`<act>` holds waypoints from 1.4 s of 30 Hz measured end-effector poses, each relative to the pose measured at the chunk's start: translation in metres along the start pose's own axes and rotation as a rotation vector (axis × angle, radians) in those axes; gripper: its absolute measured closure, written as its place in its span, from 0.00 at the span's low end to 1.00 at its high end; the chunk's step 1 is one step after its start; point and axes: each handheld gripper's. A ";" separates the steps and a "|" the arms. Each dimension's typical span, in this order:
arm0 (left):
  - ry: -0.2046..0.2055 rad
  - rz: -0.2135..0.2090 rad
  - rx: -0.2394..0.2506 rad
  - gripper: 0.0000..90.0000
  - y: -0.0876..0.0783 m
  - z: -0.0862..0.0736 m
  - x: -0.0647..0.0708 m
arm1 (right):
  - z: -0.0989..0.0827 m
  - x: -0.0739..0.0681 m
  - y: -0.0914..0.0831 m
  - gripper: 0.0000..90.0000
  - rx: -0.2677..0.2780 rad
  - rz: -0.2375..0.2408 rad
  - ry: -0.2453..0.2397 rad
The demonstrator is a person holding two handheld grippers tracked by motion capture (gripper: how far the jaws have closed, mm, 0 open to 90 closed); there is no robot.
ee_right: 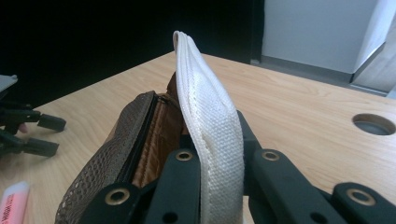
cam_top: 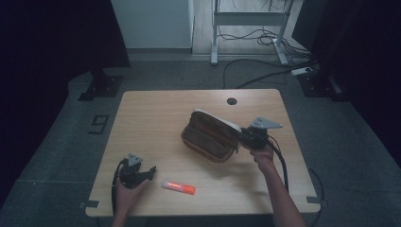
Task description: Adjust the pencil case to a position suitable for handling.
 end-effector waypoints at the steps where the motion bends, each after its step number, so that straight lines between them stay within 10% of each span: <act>1: 0.000 0.000 0.000 0.30 0.000 0.000 0.000 | 0.000 0.000 0.000 0.92 0.000 0.000 0.000; 26: 0.000 0.000 0.000 0.30 0.000 0.000 0.000 | -0.009 -0.016 0.020 0.91 -0.079 0.044 -0.036; 42: 0.000 0.000 0.000 0.30 0.000 0.000 0.000 | -0.016 -0.015 0.022 0.83 -0.256 -0.018 -0.094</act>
Point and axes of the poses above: each handheld gripper's, and its own axes: y roughly forward along the jaws, z roughly out of its top, x roughly to its right, and after that the axes turned 7 degrees about -y, right-handed
